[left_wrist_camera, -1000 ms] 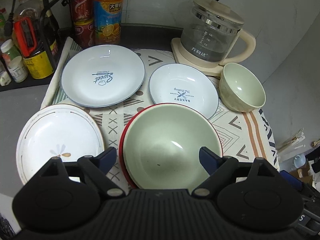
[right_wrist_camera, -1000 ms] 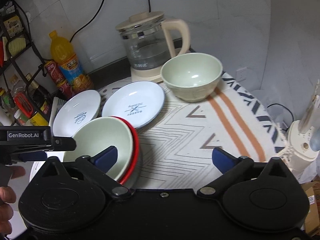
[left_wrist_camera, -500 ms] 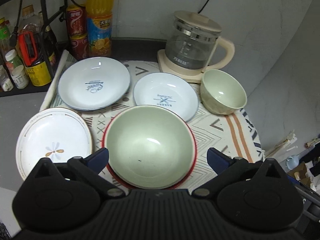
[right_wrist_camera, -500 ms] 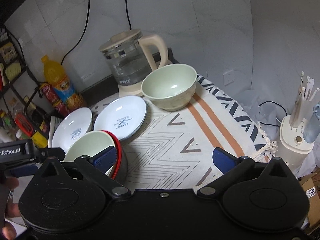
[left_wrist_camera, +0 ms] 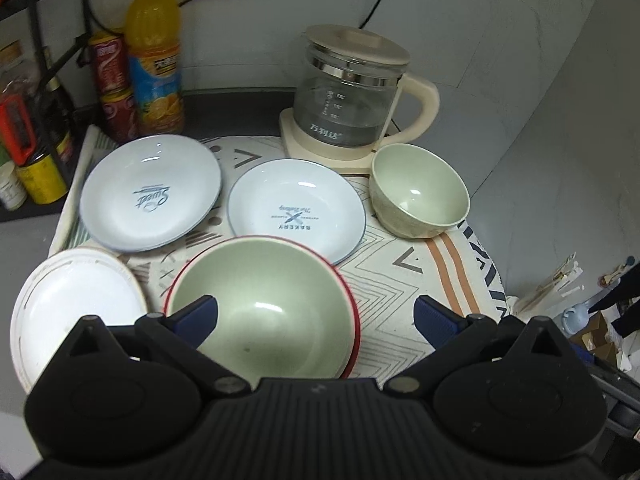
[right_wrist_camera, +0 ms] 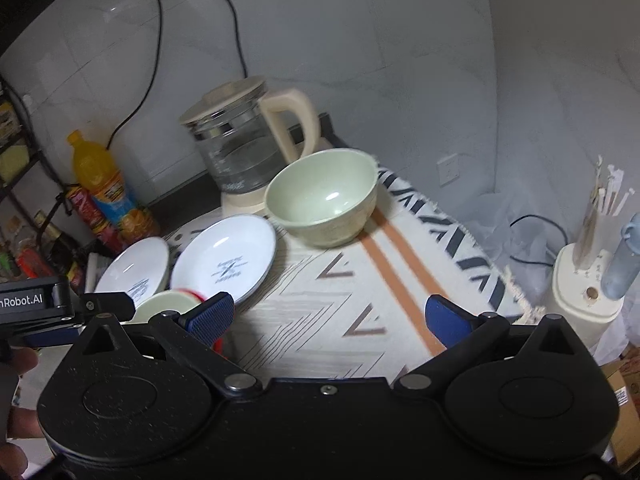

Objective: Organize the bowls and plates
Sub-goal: 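Move both grippers to the smaller pale green bowl by the kettle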

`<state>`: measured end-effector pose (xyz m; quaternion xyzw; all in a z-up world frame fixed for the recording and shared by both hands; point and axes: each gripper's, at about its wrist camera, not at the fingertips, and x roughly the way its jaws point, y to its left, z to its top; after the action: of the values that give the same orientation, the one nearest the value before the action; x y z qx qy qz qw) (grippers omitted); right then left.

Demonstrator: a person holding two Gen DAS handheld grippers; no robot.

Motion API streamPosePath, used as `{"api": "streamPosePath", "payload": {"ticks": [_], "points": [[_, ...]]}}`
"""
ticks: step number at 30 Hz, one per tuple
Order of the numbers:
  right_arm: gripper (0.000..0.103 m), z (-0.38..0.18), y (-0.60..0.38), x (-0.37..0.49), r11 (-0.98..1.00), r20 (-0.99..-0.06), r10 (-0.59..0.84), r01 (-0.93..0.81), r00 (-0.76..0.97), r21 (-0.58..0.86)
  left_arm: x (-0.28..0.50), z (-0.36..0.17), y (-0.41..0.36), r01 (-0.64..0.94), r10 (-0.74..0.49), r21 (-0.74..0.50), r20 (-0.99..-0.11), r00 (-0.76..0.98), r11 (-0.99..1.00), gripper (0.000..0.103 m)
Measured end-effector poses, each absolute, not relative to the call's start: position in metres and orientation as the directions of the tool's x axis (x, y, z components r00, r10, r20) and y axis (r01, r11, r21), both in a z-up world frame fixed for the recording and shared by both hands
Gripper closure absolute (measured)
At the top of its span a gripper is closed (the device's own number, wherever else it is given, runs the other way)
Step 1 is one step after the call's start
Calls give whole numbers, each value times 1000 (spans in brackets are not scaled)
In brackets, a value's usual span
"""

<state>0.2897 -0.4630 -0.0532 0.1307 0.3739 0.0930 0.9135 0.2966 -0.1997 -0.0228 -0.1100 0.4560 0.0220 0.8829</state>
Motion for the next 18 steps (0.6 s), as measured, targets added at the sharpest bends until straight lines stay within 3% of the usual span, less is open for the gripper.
{"api": "streamPosePath", "payload": {"ticks": [18], "points": [[3,-64,-466,361,965,-691,207,-28,693,260,380,-45,-217,-109,-119,-211,-831,543,971,0]]}}
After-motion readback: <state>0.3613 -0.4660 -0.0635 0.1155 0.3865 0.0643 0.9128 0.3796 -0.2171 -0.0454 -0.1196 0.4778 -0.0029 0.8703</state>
